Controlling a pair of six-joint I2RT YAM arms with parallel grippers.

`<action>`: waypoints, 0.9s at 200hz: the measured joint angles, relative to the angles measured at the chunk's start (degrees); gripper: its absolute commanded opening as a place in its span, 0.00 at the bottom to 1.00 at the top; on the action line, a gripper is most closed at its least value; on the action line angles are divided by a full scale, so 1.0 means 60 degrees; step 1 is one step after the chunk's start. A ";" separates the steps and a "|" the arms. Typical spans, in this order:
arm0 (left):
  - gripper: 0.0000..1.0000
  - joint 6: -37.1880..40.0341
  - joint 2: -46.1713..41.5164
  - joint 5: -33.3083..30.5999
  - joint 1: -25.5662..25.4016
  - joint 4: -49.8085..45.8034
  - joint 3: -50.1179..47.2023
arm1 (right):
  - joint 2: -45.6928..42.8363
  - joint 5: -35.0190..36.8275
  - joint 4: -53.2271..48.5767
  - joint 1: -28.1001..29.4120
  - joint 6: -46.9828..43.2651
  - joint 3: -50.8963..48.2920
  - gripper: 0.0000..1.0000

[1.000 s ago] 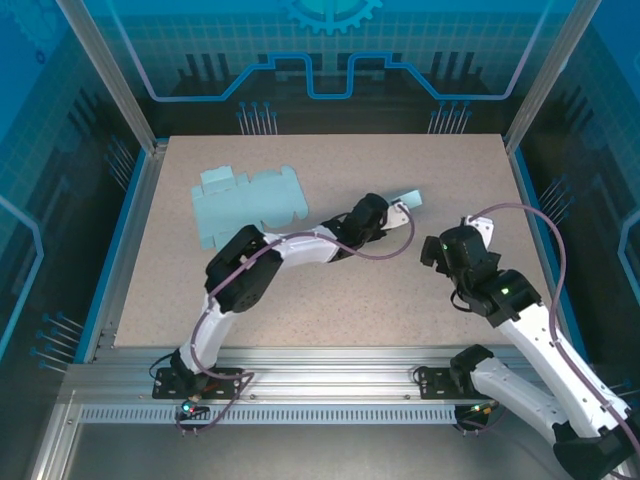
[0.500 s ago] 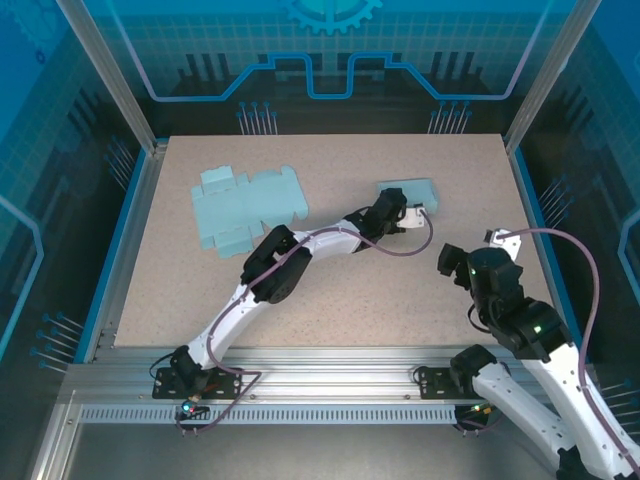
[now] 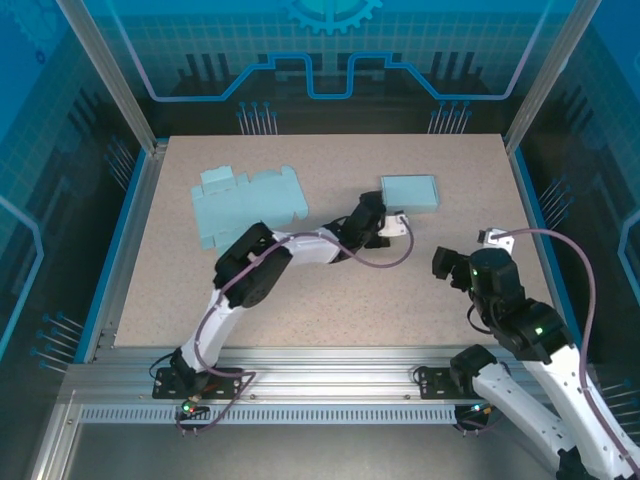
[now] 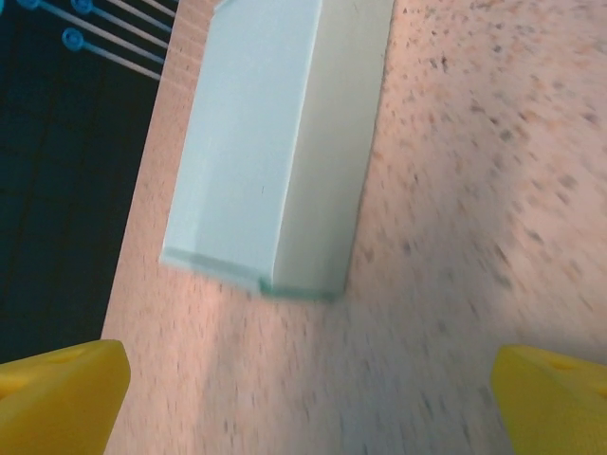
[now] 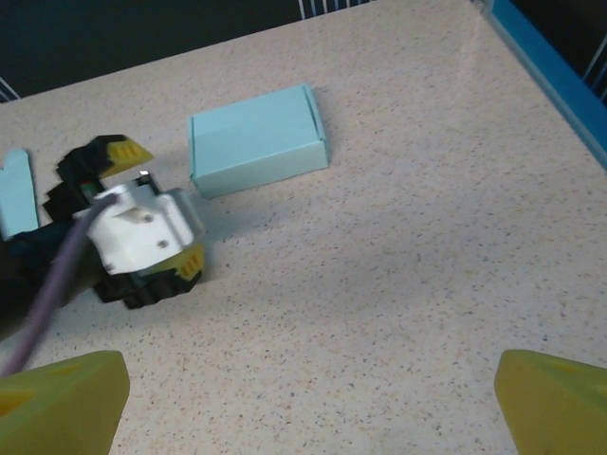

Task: Fold the paper box

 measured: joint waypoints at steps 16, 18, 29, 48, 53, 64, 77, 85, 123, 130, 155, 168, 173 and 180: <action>0.99 -0.0823 -0.1155 -0.0335 0.0015 0.0492 -0.1100 | 0.0477 -0.0233 0.0168 0.0000 -0.0033 0.0004 1.00; 0.99 -0.0936 -0.1300 -0.0390 0.0022 0.0579 -0.1231 | 0.0535 -0.0266 0.0186 0.0000 -0.0029 0.0004 1.00; 0.99 -0.1650 -0.2135 -0.0769 0.0109 0.0823 -0.1763 | 0.0805 -0.0452 0.0310 0.0000 -0.0029 0.0004 1.00; 0.99 -0.3162 -0.3461 -0.1443 0.0597 0.0834 -0.2306 | 0.1184 -0.0801 0.0561 0.0000 -0.0033 0.0004 1.00; 0.99 -0.3643 -0.3756 -0.1588 0.0805 0.0699 -0.2342 | 0.1260 -0.0896 0.0619 0.0000 -0.0033 0.0004 1.00; 0.99 -0.4965 -0.4390 -0.1698 0.1519 0.0102 -0.2339 | 0.1388 -0.1060 0.0703 0.0000 -0.0029 0.0004 1.00; 0.99 -0.6655 -0.4976 -0.1599 0.2696 -0.0860 -0.2299 | 0.1461 -0.1239 0.0798 0.0000 -0.0025 0.0004 1.00; 0.97 -0.7599 -0.5169 -0.1395 0.3479 -0.1432 -0.2269 | 0.1464 -0.1330 0.0856 0.0000 -0.0029 0.0004 1.00; 0.94 -1.1176 -0.4925 0.0510 0.6655 -0.3362 -0.2302 | 0.1457 -0.1694 0.1096 0.0000 -0.0029 0.0004 1.00; 0.94 -1.1606 -0.4761 0.0805 0.6951 -0.3599 -0.2302 | 0.1443 -0.1701 0.1115 0.0000 -0.0025 0.0004 1.00; 0.92 -1.2615 -0.3883 0.1636 0.7424 -0.4386 -0.2204 | 0.1348 -0.1741 0.1115 0.0000 -0.0025 0.0004 1.00; 0.91 -1.2881 -0.3308 0.1960 0.7457 -0.4783 -0.1993 | 0.1268 -0.1741 0.1118 0.0000 -0.0025 0.0004 1.00; 0.90 -1.2947 -0.3082 0.2076 0.7453 -0.4929 -0.1880 | 0.1239 -0.1749 0.1118 0.0000 -0.0025 0.0004 1.00; 0.88 -1.3060 -0.2754 0.2277 0.7453 -0.5100 -0.1708 | 0.1195 -0.1763 0.1115 0.0000 -0.0022 0.0004 1.00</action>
